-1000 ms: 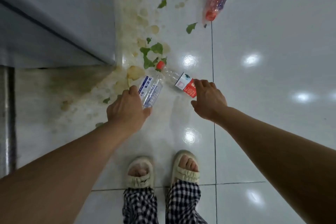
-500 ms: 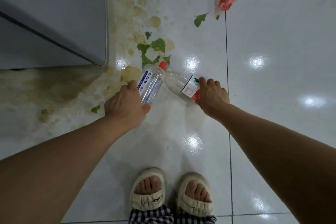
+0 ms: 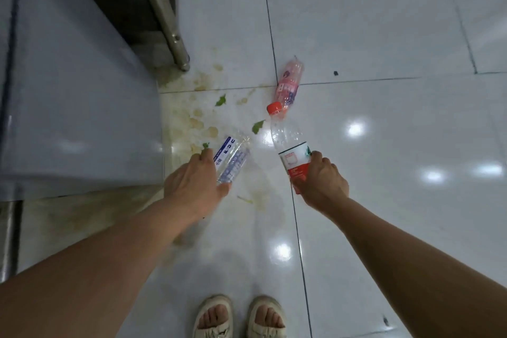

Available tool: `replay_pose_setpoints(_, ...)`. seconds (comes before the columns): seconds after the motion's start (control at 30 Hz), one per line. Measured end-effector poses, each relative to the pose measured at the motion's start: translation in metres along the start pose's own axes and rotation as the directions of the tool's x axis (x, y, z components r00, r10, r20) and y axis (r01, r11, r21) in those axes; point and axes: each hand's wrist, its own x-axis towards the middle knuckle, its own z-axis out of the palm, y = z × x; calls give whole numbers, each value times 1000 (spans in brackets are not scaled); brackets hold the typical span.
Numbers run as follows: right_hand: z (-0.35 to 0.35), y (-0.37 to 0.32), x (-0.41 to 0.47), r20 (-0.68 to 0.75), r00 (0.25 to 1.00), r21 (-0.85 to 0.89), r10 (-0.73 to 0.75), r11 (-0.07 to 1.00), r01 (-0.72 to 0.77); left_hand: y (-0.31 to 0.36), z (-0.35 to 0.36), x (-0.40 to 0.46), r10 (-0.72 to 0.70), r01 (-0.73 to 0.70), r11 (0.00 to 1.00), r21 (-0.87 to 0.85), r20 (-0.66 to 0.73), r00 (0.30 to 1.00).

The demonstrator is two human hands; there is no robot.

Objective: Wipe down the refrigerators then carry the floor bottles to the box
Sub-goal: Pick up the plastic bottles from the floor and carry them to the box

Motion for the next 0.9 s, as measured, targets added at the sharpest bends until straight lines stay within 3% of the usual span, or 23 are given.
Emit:
replay_pose_setpoints(0.2, -96, 4, 18, -42, 998, 31, 57, 998, -56, 54, -73, 18, 7, -6, 1000, 29, -21, 1000)
replay_pose_setpoints(0.43, -161, 27, 115, -11, 994, 127, 111, 986, -109, 118, -101, 89, -56, 57, 998, 4, -18, 998)
replay_pose_setpoints(0.67, -162, 42, 205, 105, 989, 171, 101, 978, -118, 153, -81, 176, -206, 205, 976, -73, -6, 979)
replay_pose_setpoints(0.9, -117, 52, 264, 163, 980, 207, 110, 968, -143, 145, -36, 255, -261, 259, 964, -66, -40, 964)
